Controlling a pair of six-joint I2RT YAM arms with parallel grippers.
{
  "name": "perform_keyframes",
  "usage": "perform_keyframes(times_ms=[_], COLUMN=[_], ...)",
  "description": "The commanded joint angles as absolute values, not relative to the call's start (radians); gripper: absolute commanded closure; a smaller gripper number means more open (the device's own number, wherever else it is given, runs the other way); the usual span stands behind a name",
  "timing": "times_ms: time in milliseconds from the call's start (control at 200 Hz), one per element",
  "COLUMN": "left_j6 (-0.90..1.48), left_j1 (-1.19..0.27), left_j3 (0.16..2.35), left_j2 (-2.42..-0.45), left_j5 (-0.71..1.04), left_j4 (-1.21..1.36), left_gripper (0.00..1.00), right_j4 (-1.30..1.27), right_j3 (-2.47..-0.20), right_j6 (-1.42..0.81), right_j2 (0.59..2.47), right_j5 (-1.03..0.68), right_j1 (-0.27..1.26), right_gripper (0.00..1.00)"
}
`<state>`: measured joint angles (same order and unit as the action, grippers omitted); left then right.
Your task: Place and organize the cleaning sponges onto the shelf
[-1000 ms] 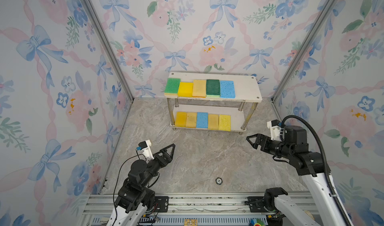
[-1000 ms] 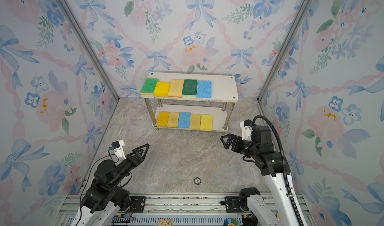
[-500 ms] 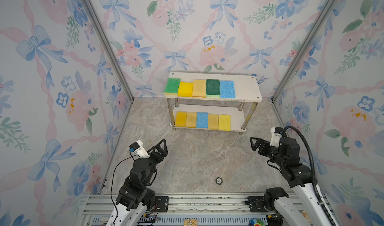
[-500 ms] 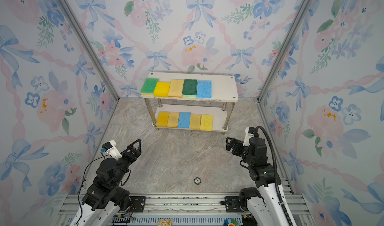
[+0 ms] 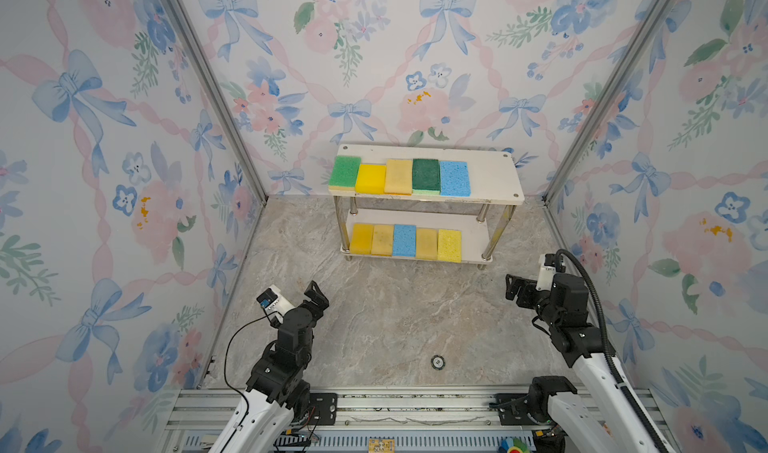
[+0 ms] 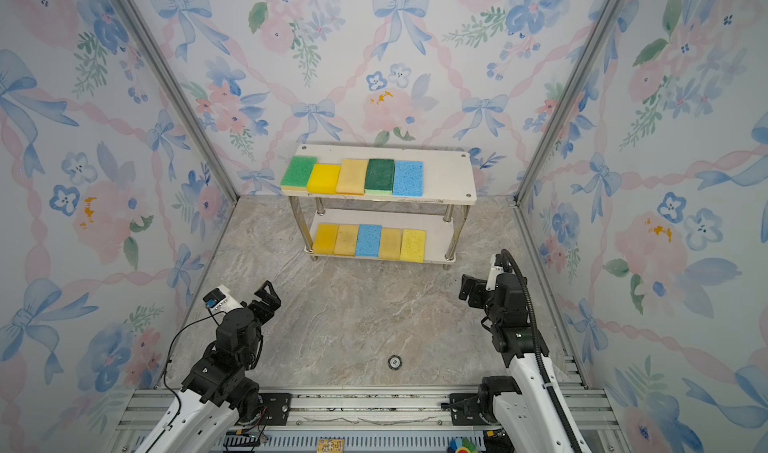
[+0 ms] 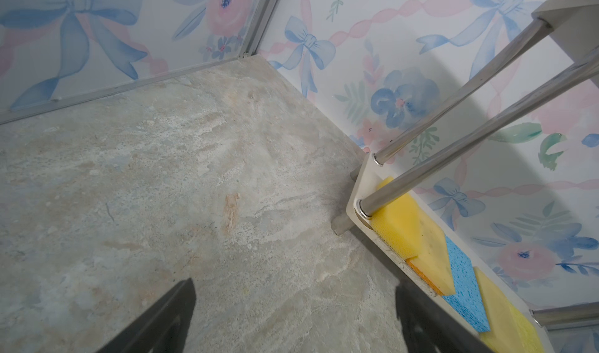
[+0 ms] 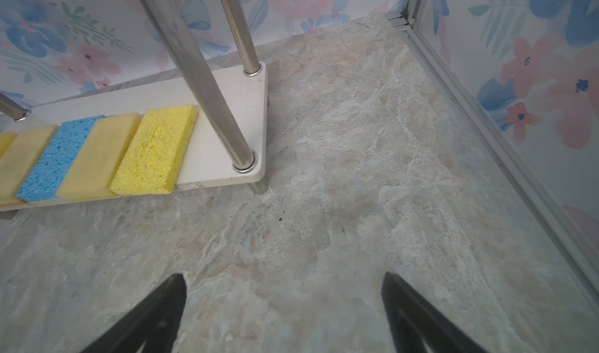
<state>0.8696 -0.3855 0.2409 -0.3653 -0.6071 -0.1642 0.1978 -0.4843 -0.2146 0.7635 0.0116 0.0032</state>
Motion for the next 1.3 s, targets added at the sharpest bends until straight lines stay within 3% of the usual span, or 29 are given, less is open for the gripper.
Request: perform_keyframes(times_ms=[0, 320, 510, 645, 705, 1020, 1205, 1295], left_j6=[0.811, 0.570, 0.423, 0.432, 0.396, 0.183, 0.047, 0.017], left_j1=[-0.380, -0.375, -0.311, -0.196, -0.178, -0.145, -0.141, -0.128], left_j3=[0.218, 0.233, 0.257, 0.313, 0.315, 0.307, 0.278, 0.179], left_j2=[-0.404, -0.682, -0.887, -1.002, -1.040, -1.362, -1.463, -1.535], left_j5=[-0.657, -0.704, -0.691, -0.586, -0.607, -0.437, -0.270, -0.160], left_j4=[-0.057, 0.244, 0.377, 0.386, 0.442, 0.916, 1.098, 1.335], left_gripper=[0.02, 0.02, 0.02, 0.02, 0.02, 0.02, 0.02, 0.02], right_j4=[0.034, -0.377, -0.410, -0.511, -0.442, -0.411, -0.555, -0.625], right_j3=[-0.461, -0.496, -0.607, -0.616, -0.652, -0.687, -0.583, -0.534], right_j6=[-0.191, -0.186, -0.102, -0.085, -0.070, -0.039, -0.034, -0.035], right_j2=[0.855, 1.276, 1.488, 1.546, 1.556, 1.585, 1.535, 1.513], right_j5=[-0.010, 0.004, -0.017, -0.055, -0.044, -0.069, -0.082, -0.119], right_j1=[-0.073, -0.106, -0.081, -0.060, -0.049, -0.030, -0.030, -0.041], right_gripper=[0.03, 0.03, 0.03, 0.03, 0.03, 0.03, 0.03, 0.03])
